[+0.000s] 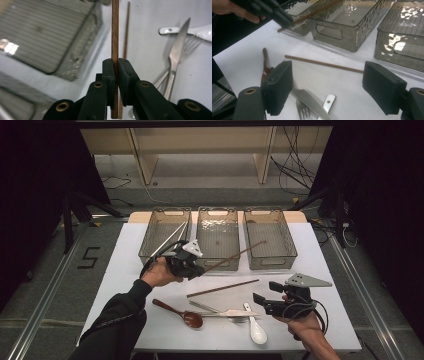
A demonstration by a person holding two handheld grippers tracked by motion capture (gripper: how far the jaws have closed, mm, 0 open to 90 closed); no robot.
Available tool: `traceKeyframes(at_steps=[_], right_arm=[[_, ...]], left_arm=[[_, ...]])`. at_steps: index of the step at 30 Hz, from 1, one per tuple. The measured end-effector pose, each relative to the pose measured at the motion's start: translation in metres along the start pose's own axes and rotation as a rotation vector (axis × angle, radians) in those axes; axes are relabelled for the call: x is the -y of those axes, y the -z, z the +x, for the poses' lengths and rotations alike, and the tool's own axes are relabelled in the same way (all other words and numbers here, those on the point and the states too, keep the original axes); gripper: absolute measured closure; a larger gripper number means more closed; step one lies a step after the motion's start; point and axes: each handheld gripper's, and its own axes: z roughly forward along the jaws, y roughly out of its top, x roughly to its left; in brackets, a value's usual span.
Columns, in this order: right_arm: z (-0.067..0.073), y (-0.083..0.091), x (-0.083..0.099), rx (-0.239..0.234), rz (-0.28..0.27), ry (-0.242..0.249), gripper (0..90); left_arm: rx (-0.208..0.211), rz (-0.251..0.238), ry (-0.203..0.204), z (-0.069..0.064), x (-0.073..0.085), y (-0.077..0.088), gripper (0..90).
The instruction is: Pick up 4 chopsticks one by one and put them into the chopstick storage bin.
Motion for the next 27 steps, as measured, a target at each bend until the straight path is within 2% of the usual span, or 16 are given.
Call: traceKeyframes(at_steps=[2, 6, 9, 19, 27], right_arm=[[0.0, 0.0, 0.0, -0.001, 0.0, -0.001, 25.4], [0.0, 0.0, 0.0, 0.0, 0.002, -0.002, 25.4], [0.0, -0.001, 0.0, 0.0, 0.002, -0.001, 25.4], [0.0, -0.001, 0.001, 0.002, 0.006, -0.002, 25.4], [0.0, -0.002, 0.0, 0.0, 0.007, -0.003, 25.4]], left_arm=[[-0.015, -0.021, 0.021, 0.006, 0.001, 0.008, 83.8], [-0.074, -0.061, 0.071, 0.016, 0.004, 0.02, 83.8], [-0.107, -0.07, 0.102, 0.025, 0.008, 0.028, 83.8], [-0.213, -0.059, 0.222, 0.065, 0.028, 0.039, 83.8], [-0.263, -0.066, 0.317, 0.091, 0.038, 0.04, 83.8]])
